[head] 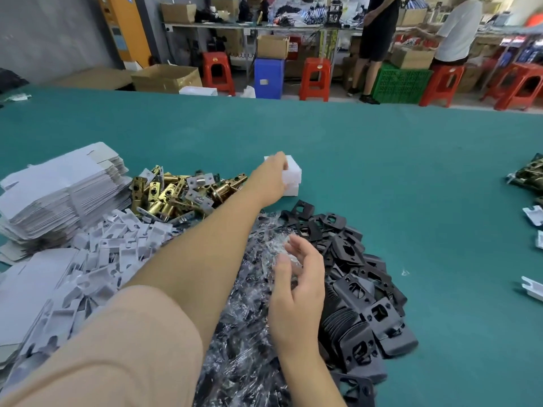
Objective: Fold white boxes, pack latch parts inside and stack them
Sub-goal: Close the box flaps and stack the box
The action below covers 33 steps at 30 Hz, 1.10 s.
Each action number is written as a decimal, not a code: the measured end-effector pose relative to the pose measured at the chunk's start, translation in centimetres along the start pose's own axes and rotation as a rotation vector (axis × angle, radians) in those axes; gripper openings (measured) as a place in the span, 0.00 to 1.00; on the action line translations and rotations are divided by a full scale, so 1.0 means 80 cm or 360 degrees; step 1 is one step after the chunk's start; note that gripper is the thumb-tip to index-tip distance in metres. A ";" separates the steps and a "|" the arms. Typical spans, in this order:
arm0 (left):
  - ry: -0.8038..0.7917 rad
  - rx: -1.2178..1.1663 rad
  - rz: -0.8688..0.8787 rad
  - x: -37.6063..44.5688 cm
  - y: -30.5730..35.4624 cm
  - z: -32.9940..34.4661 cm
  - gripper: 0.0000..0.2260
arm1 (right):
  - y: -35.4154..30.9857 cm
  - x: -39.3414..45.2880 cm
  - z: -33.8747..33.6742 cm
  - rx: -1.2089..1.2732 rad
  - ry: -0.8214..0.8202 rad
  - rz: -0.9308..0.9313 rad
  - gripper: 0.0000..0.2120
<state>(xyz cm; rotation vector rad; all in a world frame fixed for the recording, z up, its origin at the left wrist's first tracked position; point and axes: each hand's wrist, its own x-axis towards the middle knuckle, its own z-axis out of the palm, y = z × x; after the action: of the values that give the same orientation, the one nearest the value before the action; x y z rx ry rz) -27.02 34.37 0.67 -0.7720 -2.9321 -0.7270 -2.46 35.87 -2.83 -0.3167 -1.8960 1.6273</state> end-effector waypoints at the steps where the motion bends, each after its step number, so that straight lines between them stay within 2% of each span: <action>1: -0.0060 0.0130 0.0008 0.000 -0.004 0.005 0.14 | 0.000 0.000 0.000 0.0021 0.0012 0.0015 0.12; 2: -0.0116 0.0241 0.0030 0.001 -0.006 0.007 0.17 | 0.000 0.001 0.001 0.0036 0.0021 0.0034 0.12; 5: -0.0275 0.0426 0.0127 0.010 0.001 0.006 0.36 | -0.001 0.001 0.002 0.0063 0.0030 0.0089 0.11; 7: -0.0336 0.0616 0.0194 0.018 0.010 0.004 0.40 | -0.002 0.002 0.002 0.0072 0.0042 0.0102 0.10; 13: -0.0377 0.0676 0.0205 0.033 0.014 0.009 0.27 | -0.003 0.004 0.001 0.0052 0.0067 0.0103 0.08; 17: -0.0387 0.0703 0.0157 0.043 0.019 0.012 0.25 | -0.003 0.004 0.000 0.0032 0.0048 0.0067 0.09; 22: -0.0531 0.0698 0.0076 0.053 0.026 0.012 0.31 | -0.002 0.005 0.000 0.0022 0.0032 0.0081 0.11; 33: -0.0483 0.0664 0.0123 0.033 0.011 -0.003 0.13 | -0.004 0.004 0.000 0.0002 0.0034 0.0074 0.11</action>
<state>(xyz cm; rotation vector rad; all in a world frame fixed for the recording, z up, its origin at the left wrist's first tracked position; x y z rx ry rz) -28.93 36.20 1.64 -1.0121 -3.1208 0.0210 -2.65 35.98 -2.41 -0.3788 -1.8847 1.6486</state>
